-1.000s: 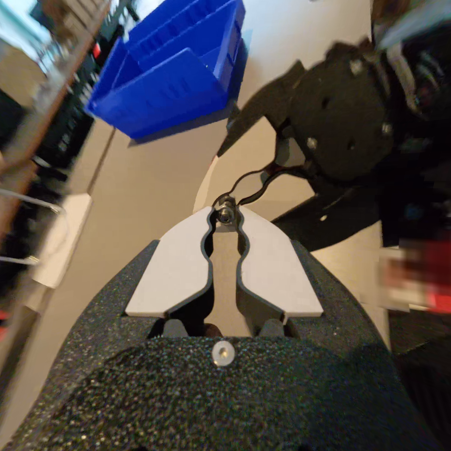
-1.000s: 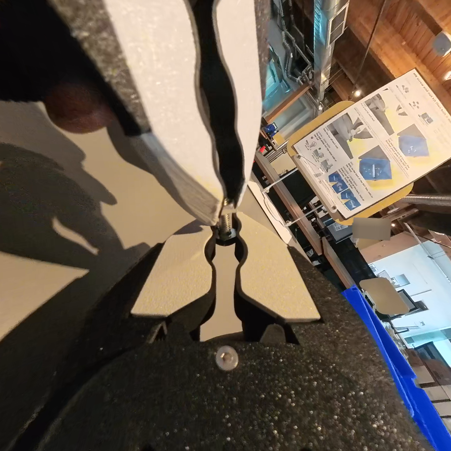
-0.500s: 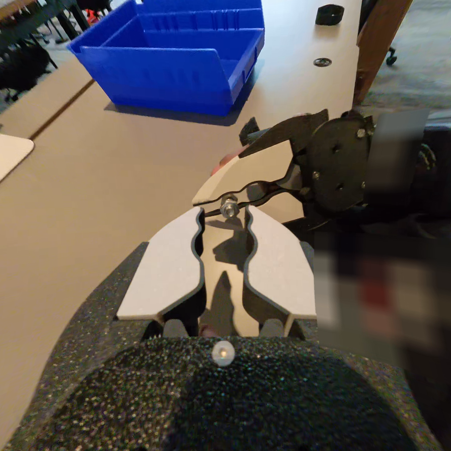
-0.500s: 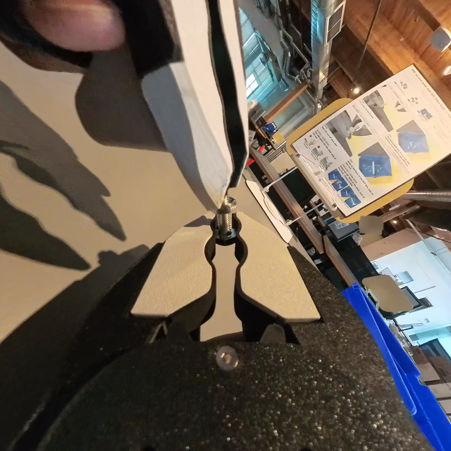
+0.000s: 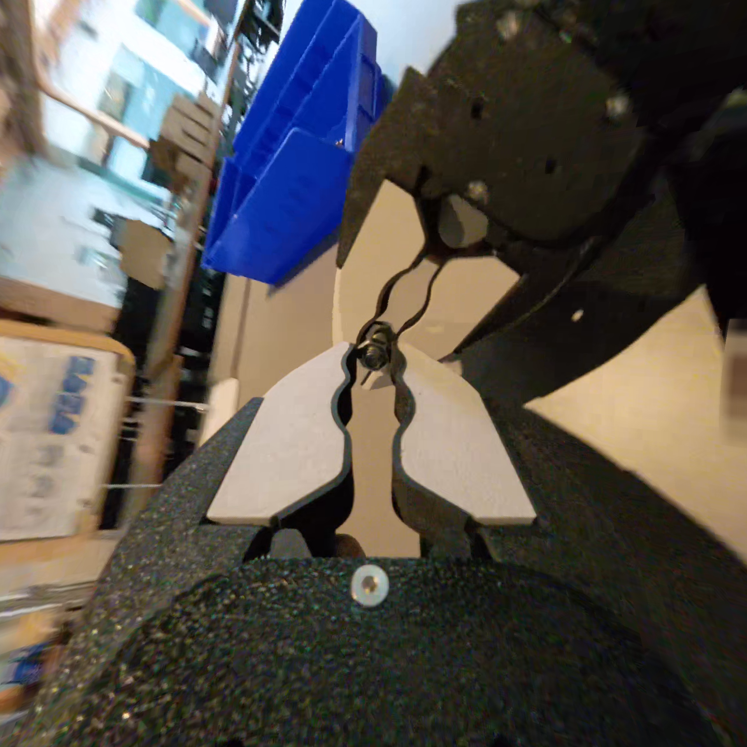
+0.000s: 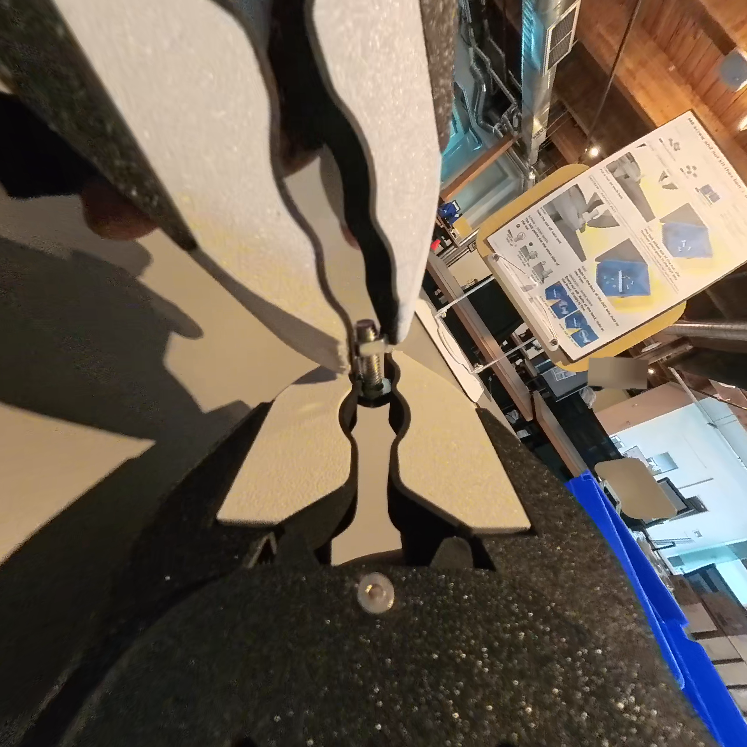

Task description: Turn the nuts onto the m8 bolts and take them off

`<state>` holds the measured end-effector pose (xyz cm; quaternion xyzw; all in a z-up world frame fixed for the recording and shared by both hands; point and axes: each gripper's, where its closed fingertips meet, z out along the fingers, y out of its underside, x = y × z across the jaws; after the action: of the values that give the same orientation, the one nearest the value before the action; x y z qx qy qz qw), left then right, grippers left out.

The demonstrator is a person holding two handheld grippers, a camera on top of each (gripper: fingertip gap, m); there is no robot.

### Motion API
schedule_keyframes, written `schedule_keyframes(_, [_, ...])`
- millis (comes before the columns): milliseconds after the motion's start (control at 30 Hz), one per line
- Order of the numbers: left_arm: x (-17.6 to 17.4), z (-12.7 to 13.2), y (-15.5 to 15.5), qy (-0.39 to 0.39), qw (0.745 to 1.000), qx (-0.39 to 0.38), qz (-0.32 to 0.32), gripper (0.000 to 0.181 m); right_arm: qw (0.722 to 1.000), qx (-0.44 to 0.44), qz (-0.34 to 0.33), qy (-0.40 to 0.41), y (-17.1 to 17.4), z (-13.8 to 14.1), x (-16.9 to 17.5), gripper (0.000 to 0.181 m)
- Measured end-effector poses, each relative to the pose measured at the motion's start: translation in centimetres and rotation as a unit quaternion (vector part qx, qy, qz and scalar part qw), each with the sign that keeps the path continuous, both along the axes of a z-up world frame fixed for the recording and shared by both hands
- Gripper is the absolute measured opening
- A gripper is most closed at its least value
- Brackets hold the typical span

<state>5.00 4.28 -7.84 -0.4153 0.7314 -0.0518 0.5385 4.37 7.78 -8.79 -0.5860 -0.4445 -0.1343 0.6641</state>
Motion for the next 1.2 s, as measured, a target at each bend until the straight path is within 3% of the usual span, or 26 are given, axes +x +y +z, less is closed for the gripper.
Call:
schedule_keyframes(33, [-0.1, 0.0, 0.1, 0.006, 1.0, 0.026, -0.003, 0.016, 1.0, 0.001, 0.0, -0.002, 0.0, 0.0, 0.0, 0.01])
schedule_keyframes(100, [-0.3, 0.0, 0.2, 0.003, 1.0, 0.004, 0.008, 0.027, 1.0, 0.004, 0.0, 0.002, 0.0, 0.1, 0.0, 0.01])
schedule_keyframes(200, [-0.4, 1.0, -0.4, -0.046, 0.988, -0.141, 0.028, 0.033, 1.0, -0.001, 0.0, 0.015, 0.0, 0.3, 0.2, 0.01])
schedule_keyframes(300, [-0.8, 0.8, -0.8, -0.055, 0.951, -0.297, 0.071, 0.031, 1.0, 0.0, 0.0, 0.015, 0.0, 0.3, 0.2, 0.01])
schedule_keyframes(533, [-0.1, 0.3, -0.6, -0.071, 0.927, -0.353, 0.104, 0.025, 1.0, -0.001, 0.0, 0.013, 0.0, 0.2, 0.1, 0.01])
schedule_keyframes(633, [0.2, 0.0, -0.7, -0.063, 0.94, -0.32, 0.1, 0.019, 1.0, -0.001, 0.0, 0.011, 0.0, 0.2, 0.1, 0.01])
schedule_keyframes(733, [0.1, -0.1, -0.2, -0.044, 0.97, -0.224, 0.079, 0.014, 1.0, -0.001, 0.0, 0.01, 0.0, 0.1, 0.1, 0.01])
schedule_keyframes(833, [0.0, -0.1, 0.1, -0.012, 0.999, -0.049, 0.021, 0.015, 1.0, -0.002, 0.0, 0.009, 0.0, 0.1, 0.1, 0.01])
schedule_keyframes(900, [-0.2, -0.2, 0.5, 0.018, 0.997, 0.078, -0.003, 0.016, 1.0, -0.002, 0.0, 0.001, 0.0, -0.1, 0.0, 0.01])
schedule_keyframes(933, [-0.4, -0.2, 0.7, 0.026, 0.995, 0.101, -0.003, 0.016, 1.0, 0.0, -0.002, -0.002, 0.0, -0.1, 0.0, 0.01])
schedule_keyframes(967, [-0.4, -0.2, 0.7, 0.021, 0.996, 0.09, 0.001, 0.02, 1.0, 0.002, -0.003, -0.003, 0.0, -0.1, 0.0, 0.01])
schedule_keyframes(1067, [-0.3, 0.7, -0.3, -0.031, 0.998, -0.047, 0.004, 0.033, 1.0, 0.001, -0.002, 0.009, 0.0, 0.2, 0.1, 0.01])
schedule_keyframes(1200, [-0.7, 1.5, 0.4, -0.088, 0.959, -0.252, 0.091, 0.027, 1.0, 0.002, -0.004, 0.009, 0.0, 0.2, 0.2, 0.01])
